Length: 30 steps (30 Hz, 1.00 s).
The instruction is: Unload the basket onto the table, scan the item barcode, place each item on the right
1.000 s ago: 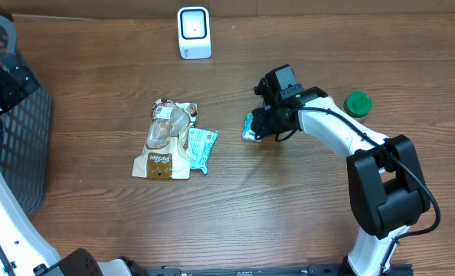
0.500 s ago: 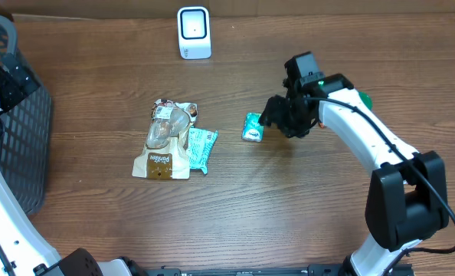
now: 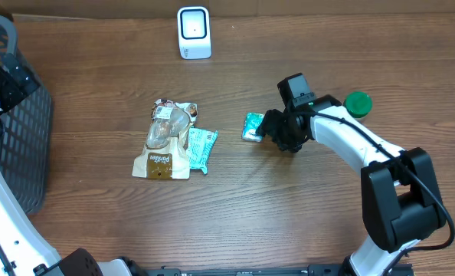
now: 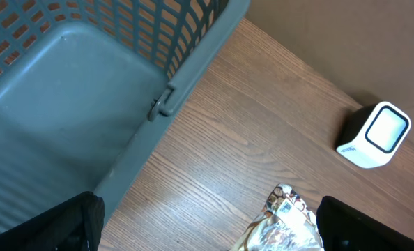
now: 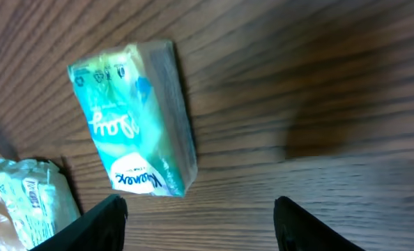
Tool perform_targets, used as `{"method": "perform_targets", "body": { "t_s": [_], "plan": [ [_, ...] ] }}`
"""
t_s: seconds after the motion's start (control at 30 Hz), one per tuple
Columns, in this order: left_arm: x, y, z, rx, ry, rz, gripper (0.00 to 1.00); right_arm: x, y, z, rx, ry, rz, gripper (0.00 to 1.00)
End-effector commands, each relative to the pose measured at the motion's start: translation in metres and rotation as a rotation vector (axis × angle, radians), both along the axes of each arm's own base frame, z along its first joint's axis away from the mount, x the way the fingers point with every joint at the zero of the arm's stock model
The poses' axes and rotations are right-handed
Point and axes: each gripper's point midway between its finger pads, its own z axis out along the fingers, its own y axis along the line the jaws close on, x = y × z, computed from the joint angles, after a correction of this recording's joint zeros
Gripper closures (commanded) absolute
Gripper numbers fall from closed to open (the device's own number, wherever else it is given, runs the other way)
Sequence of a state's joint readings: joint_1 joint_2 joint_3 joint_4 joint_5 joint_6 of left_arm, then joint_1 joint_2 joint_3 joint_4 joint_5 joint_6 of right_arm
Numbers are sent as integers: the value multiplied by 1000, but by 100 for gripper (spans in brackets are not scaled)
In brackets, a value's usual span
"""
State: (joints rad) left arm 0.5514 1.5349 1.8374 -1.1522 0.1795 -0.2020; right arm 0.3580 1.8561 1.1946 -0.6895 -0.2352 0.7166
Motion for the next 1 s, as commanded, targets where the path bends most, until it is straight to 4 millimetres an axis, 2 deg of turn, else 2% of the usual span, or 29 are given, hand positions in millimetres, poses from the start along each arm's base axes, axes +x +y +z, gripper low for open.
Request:
{"method": "perform_targets", "body": {
  "t_s": [0.0,0.13,0.43,0.97],
  "plan": [
    [0,0,3,20,-4,-14,0,0,5,1,3,-22,-6,39],
    [0,0,3,20,-4,-14,1,5,8,-4,8,-54,-47,49],
    [0,0,3,20,-4,-14,0,15,13,-14,43,-121,-51,62],
    [0,0,3,20,-4,-14,0,14,22,-27,46,-112,-30,65]
  ]
}}
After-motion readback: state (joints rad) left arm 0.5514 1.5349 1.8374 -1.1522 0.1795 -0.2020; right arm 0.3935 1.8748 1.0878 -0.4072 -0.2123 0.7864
